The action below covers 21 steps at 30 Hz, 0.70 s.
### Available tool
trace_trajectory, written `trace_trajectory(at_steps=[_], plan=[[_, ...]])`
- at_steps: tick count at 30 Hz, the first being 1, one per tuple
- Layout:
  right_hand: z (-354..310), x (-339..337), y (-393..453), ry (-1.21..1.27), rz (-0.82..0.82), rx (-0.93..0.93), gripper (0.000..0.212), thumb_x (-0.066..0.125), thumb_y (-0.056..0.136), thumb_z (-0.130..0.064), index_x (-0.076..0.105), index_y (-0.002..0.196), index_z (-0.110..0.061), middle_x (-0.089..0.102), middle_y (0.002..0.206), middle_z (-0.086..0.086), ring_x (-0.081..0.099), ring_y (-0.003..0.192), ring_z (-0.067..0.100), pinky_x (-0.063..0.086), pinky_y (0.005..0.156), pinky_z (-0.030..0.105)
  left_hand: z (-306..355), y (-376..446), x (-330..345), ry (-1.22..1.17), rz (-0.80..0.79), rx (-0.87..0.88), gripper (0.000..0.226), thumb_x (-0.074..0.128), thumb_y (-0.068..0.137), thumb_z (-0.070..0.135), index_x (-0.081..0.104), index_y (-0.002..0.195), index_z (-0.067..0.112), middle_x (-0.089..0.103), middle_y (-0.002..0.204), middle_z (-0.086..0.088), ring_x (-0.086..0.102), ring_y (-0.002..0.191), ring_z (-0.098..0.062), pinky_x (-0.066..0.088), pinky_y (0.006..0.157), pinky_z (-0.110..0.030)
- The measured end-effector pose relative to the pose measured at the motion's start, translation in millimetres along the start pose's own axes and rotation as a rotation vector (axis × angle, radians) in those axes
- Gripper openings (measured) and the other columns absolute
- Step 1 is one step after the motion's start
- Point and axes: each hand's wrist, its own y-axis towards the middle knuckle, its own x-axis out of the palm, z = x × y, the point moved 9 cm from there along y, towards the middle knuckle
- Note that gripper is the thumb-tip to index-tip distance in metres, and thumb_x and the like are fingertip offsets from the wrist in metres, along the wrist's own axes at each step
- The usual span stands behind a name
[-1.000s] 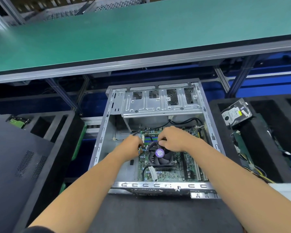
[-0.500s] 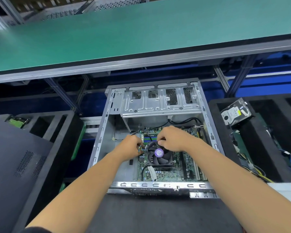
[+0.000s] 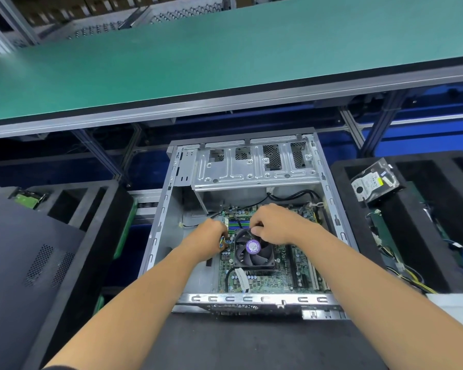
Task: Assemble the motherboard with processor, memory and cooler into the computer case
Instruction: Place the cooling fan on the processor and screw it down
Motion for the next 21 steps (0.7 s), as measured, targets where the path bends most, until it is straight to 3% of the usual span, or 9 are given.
trace_trajectory(at_steps=[7,10,13,21], plan=[[0.2,1.4,0.5,-0.009,-0.009,0.002,0.021,0.053,0.097,-0.021,0.072,0.093,-0.013,0.071,0.090,0.001,0.063,0.080,0.020,0.050,0.072,0.033,-4.3,2.9,2.4,-0.015,-0.010,-0.021,0.024,0.060,0.088,0.006,0.066,0.110,0.009,0.064,0.105,-0.012,0.059,0.095,-0.026,0.051,0.081,-0.036],[-2.5,-0.6,-0.9,-0.008,0.001,-0.018,0.021,0.053,0.097,-0.019,0.065,0.079,-0.017,0.059,0.070,-0.010,0.051,0.065,0.005,0.041,0.068,0.030,-5.9,2.3,0.4,-0.033,-0.003,-0.037,0.018,0.061,0.087,0.012,0.067,0.102,0.004,0.065,0.099,-0.014,0.058,0.089,-0.027,0.051,0.077,-0.036],[-4.7,-1.5,-2.4,-0.012,0.000,-0.027,0.021,0.052,0.097,-0.018,0.063,0.079,-0.018,0.054,0.068,-0.011,0.041,0.062,-0.004,0.037,0.069,0.027,-8.0,1.6,-1.0,-0.059,0.007,-0.059,0.016,0.063,0.085,0.013,0.067,0.095,0.001,0.065,0.092,-0.017,0.056,0.078,-0.027,0.046,0.067,-0.032],[-5.8,-2.4,-2.6,-0.018,-0.003,-0.031,0.029,0.052,0.097,-0.018,0.053,0.069,-0.023,0.051,0.065,-0.011,0.043,0.061,0.002,0.036,0.070,0.027,-1.1,1.9,1.5,-0.055,0.003,-0.002,0.017,0.063,0.087,0.009,0.068,0.103,0.009,0.065,0.099,-0.010,0.058,0.093,-0.025,0.050,0.078,-0.036]])
